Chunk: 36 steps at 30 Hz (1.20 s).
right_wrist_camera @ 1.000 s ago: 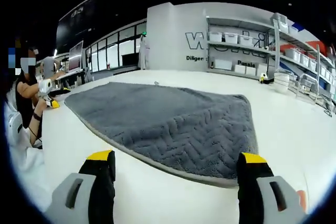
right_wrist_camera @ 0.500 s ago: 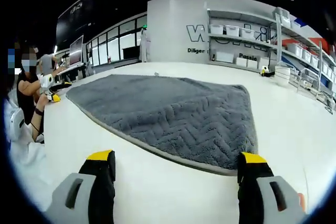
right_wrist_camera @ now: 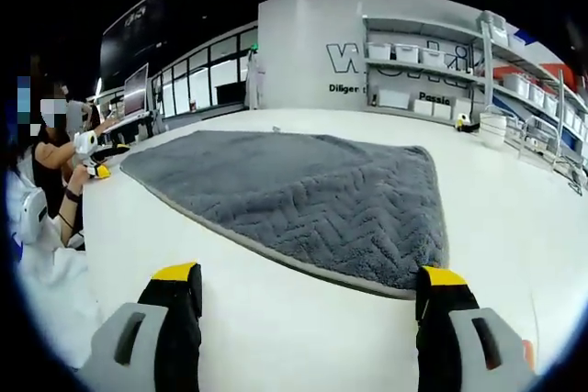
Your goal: Open the folded towel by lifting each exposed corner and separating the folded layers until the towel lies flat within the target outline without major curled edges
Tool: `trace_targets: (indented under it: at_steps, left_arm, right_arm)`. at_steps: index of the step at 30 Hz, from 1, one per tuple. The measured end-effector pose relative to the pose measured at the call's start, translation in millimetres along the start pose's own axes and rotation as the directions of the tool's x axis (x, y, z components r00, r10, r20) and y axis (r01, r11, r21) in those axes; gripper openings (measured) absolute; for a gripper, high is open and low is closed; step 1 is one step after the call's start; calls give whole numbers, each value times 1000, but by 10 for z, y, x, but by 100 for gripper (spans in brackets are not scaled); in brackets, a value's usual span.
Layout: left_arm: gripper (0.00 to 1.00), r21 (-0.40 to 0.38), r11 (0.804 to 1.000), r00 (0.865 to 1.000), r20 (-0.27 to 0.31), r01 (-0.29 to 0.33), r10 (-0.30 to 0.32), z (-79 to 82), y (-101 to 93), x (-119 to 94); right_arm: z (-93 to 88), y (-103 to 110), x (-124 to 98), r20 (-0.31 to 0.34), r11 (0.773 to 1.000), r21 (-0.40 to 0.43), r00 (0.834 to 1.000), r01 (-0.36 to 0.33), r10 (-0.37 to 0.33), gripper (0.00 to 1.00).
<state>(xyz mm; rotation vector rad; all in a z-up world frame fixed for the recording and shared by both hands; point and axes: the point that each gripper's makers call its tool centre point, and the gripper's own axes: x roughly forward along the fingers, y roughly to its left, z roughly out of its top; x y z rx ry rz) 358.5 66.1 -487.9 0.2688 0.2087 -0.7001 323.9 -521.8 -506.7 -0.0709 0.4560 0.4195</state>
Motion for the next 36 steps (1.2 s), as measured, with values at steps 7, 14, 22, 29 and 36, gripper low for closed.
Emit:
trace_targets:
  at_steps: [7,14,22,29,36]
  left_arm:
    - [91,-2,1000,1000,5,2,-2,9,-1,-7]
    - [91,-8,1000,1000,12,10,-10,22,-15,-14]
    - [91,-26,999,1000,17,19,-18,30,-18,-15]
    - [91,-32,999,1000,8,15,-14,19,-18,-7]
    - [91,-40,999,1000,-3,21,-21,2,-23,6]
  right_arm:
    - [8,38,-12,1,1000,5,1000,1,-1,100]
    - [73,61,-164,41,999,-12,998,50,-49,100]
    - [184,24,-422,120,978,5,971,209,-208,100]
    - [197,134,-523,86,958,10,954,287,-287,99]
    - [207,388,-498,70,962,24,960,271,-272,99]
